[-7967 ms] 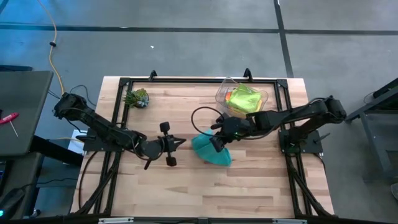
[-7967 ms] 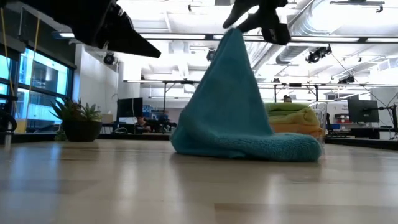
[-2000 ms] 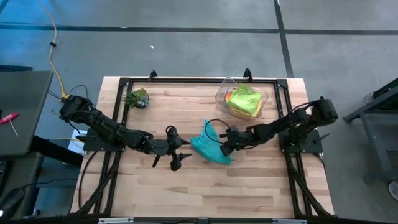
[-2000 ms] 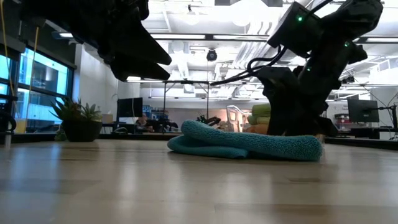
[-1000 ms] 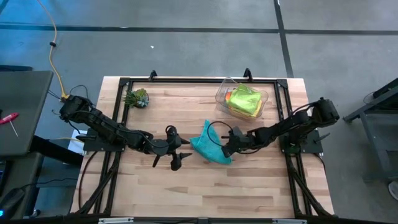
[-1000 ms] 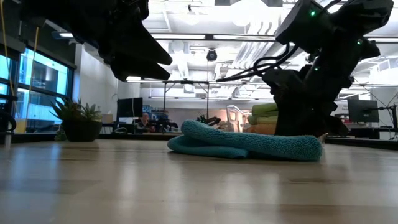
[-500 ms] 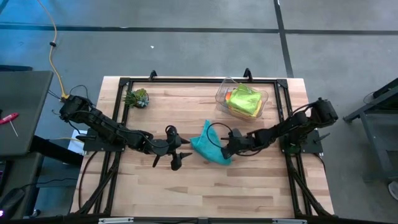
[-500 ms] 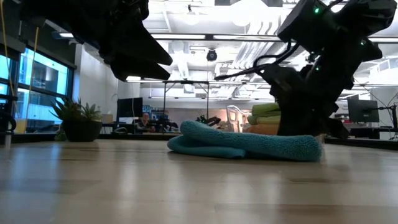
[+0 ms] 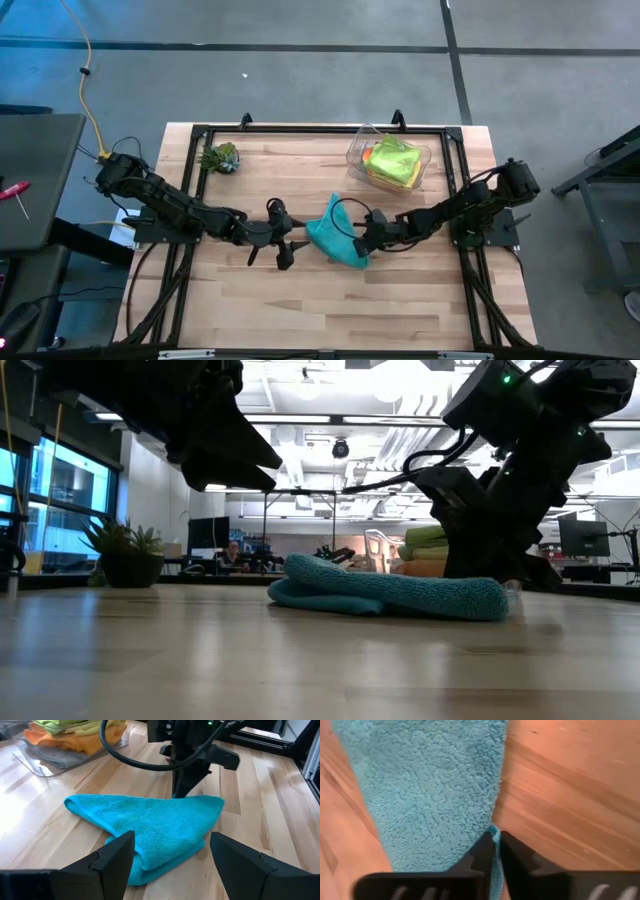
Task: Fold microfiber towels
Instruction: Fold the blue microfiber towel
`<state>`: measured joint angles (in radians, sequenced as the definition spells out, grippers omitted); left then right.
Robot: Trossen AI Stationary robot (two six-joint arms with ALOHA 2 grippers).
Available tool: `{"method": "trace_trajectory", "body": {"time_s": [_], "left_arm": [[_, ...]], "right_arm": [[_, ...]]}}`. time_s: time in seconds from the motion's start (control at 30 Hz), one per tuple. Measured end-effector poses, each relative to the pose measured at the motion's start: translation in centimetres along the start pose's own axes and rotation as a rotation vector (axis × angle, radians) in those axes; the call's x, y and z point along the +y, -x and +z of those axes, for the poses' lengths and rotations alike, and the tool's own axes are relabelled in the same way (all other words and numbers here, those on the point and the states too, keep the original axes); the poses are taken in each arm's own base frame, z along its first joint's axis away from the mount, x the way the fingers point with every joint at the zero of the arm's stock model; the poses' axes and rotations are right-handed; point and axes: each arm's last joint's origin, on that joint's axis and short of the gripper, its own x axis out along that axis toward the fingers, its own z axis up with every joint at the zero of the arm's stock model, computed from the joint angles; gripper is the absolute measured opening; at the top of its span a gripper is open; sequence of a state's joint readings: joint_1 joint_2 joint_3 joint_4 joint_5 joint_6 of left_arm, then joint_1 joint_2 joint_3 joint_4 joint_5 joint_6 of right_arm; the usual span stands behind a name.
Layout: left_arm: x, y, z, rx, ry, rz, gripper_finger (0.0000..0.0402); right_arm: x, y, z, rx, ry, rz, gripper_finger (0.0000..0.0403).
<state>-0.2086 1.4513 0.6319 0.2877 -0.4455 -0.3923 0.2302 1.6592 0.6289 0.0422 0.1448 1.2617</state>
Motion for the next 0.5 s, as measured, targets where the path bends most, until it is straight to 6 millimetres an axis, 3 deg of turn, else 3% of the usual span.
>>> {"method": "trace_trajectory", "body": {"time_s": [0.07,0.23,0.4,0.5], "left_arm": [[0.0,0.0,0.0,0.000,-0.001,0.000,0.0248],[0.0,0.1,0.2,-0.009,-0.006,0.000,0.0248],[0.4,0.4,1.1,-0.064,-0.032,0.006,0.0248],[0.7,0.8,2.7,-0.138,-0.030,0.003,0.0248]], "right_arm": [[-0.1,0.0,0.0,0.006,-0.015,-0.003,0.0009],[0.0,1.0,0.2,0.003,-0.038,-0.006,0.0002],[0.3,4.8,1.0,-0.070,-0.025,0.017,0.0001],[0.6,7.6,1.6,-0.113,0.004,0.060,0.0001]]}}
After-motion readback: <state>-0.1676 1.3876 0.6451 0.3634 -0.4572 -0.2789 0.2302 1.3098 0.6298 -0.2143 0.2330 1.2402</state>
